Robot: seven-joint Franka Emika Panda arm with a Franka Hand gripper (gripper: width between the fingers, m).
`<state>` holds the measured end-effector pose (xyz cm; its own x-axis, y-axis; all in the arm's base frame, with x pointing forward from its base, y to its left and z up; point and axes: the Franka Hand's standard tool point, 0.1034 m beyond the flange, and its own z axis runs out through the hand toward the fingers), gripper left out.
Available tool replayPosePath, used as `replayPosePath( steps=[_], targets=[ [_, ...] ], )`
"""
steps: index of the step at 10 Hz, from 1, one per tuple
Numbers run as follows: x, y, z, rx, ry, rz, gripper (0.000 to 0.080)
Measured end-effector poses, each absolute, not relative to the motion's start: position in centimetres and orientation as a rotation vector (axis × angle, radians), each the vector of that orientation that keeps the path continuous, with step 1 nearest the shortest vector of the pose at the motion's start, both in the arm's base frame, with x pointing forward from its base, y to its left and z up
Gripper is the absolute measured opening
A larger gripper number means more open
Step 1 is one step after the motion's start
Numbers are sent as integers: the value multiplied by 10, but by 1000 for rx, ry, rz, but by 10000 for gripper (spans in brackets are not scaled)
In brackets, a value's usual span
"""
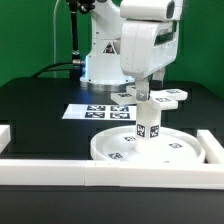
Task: Assemble round table
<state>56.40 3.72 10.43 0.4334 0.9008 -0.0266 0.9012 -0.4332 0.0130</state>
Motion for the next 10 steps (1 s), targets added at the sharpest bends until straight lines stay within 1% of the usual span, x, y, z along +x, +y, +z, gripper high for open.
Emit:
replayPosePath(
  steps=[4,5,6,7,10],
  targets=[
    [563,37,103,2636,1663,-29,649],
    [563,37,103,2648,1644,-29,533],
    [563,37,103,2669,1609,-28,439],
    [563,37,103,2669,1609,-28,439],
    [563,37,103,2847,1279,-20,439]
  ],
)
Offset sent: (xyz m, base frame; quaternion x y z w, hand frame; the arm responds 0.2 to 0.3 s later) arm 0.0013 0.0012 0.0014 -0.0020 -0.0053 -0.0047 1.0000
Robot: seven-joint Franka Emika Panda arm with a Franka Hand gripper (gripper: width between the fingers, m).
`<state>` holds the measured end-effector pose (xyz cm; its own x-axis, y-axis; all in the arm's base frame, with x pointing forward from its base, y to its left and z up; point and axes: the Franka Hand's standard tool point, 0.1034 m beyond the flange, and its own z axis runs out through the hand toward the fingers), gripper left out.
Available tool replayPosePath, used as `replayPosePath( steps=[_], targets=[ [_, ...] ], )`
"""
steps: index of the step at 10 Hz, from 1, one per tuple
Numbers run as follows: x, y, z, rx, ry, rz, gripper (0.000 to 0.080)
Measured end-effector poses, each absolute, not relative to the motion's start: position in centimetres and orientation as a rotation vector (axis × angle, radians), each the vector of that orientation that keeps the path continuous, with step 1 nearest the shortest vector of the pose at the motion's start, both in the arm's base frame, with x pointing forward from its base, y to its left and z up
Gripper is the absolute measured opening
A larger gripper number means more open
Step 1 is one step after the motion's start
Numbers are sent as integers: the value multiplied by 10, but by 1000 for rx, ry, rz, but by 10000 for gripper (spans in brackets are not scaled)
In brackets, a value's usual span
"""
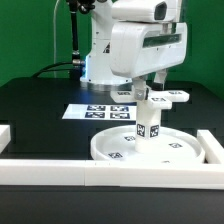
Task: Assemble round table
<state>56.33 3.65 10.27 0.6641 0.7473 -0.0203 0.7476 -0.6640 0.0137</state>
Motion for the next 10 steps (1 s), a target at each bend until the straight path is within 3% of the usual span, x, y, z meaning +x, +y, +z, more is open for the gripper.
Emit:
replayPosePath(
  steps=[10],
  targets=[
    [563,35,102,3174,-20,38,440]
  ],
)
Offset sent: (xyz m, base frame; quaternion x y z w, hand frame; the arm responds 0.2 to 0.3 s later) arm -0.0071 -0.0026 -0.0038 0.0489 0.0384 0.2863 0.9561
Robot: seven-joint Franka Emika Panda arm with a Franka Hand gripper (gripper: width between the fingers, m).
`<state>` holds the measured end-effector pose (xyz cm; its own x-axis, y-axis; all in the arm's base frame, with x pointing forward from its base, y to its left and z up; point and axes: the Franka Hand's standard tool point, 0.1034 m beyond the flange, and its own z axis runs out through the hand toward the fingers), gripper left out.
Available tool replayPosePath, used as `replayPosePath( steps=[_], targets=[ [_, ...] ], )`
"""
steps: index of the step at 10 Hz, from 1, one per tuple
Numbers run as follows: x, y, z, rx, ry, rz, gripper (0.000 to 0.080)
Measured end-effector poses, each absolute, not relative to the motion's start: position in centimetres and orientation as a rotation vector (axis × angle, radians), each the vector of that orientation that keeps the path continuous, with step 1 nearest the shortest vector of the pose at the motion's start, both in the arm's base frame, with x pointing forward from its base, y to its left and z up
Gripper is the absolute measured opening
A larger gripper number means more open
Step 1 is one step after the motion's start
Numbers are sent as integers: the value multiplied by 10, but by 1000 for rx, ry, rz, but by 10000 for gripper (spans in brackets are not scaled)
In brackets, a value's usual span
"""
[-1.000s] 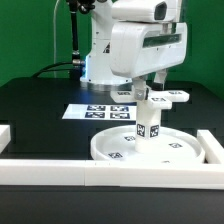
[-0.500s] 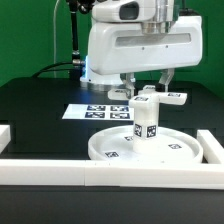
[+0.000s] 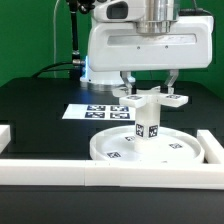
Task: Assemble round table
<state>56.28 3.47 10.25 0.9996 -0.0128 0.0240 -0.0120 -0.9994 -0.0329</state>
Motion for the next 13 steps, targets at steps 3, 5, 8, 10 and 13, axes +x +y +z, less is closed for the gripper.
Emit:
replayPosePath(
  steps=[3,5,8,10,13],
  targets=[
    [563,35,103,-3058,475,-37,442],
    [563,36,102,-2987,784,-33,442],
    [563,36,102,-2850,1161,-25,442],
    [563,37,102,-2787,1296,-18,496],
    [561,37,108,-2794,1278,3,617]
  ],
)
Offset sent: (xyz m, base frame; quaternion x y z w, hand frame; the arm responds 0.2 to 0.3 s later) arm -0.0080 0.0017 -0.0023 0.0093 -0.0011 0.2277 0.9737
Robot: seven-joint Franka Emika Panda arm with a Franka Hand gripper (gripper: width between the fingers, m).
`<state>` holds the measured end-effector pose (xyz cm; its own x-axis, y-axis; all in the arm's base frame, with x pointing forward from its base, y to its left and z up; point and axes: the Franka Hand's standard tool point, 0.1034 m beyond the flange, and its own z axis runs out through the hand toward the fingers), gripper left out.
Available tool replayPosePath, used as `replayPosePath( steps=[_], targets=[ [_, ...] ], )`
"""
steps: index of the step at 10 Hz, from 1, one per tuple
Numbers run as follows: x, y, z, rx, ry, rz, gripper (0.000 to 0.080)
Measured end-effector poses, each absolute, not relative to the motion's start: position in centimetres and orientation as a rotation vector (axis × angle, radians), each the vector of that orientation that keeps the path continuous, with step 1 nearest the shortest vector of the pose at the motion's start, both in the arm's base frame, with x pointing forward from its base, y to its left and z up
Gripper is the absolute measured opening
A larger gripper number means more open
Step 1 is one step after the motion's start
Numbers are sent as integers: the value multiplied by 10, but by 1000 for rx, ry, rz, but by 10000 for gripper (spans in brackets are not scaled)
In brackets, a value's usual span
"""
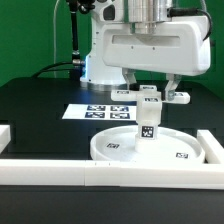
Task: Assemble round table
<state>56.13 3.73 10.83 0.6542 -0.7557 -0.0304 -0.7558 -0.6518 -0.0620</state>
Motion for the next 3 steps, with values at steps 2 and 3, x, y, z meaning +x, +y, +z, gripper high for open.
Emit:
replayPosePath(
  steps=[2,3],
  targets=[
    [558,39,133,-2783,1268,30,648],
    [558,42,144,-2769,1279,36,648]
  ],
)
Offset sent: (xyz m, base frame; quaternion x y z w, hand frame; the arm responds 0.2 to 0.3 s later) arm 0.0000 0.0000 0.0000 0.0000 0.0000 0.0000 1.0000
